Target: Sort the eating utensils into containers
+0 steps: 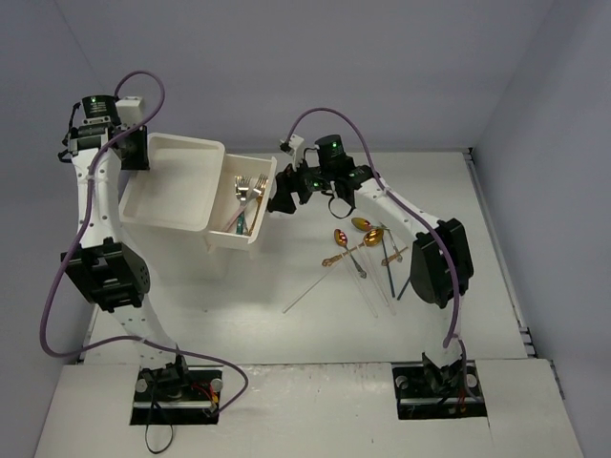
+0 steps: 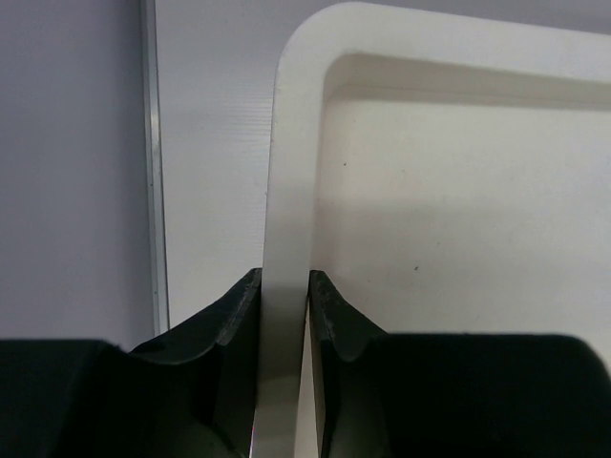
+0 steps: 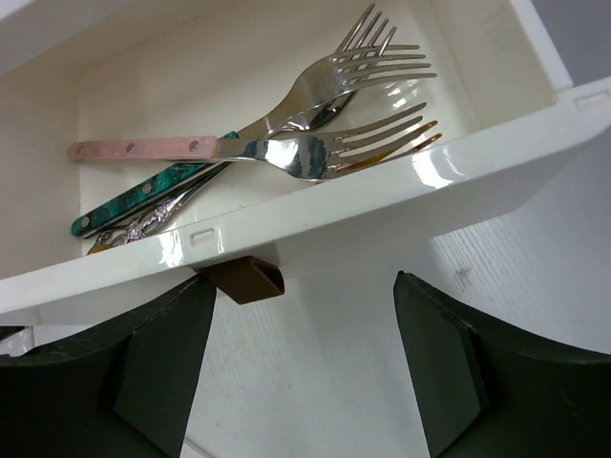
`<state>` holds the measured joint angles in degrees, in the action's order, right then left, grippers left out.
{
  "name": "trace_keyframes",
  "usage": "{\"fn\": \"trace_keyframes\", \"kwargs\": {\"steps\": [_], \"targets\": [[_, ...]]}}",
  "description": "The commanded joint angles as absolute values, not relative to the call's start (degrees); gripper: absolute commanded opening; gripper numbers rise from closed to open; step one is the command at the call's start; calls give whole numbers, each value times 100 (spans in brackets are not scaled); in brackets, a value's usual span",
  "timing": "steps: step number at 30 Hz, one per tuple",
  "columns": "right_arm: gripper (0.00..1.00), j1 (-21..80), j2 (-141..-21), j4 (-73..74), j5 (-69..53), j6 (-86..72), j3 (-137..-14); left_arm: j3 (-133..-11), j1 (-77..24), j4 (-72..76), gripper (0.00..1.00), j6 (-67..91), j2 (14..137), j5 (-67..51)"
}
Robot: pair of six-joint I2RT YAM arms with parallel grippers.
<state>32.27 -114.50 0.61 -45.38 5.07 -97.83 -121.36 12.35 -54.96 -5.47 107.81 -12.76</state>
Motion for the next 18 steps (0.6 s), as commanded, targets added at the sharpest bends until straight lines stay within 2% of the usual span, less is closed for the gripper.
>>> {"fn": "trace_keyframes", "kwargs": {"steps": [1, 14, 18], "targets": [[73, 3617, -11460, -615, -4615, 444, -10552, -11960, 1116, -5155, 0, -177, 10777, -1914], [73, 4043, -12366, -615, -4386, 264, -11603, -11918, 1116, -5054, 0, -62, 10819, -2334], [73, 4108, -12240, -611, -4425, 400, -11643, -11853, 1116, -5058, 0, -297, 10772, -2691]]}}
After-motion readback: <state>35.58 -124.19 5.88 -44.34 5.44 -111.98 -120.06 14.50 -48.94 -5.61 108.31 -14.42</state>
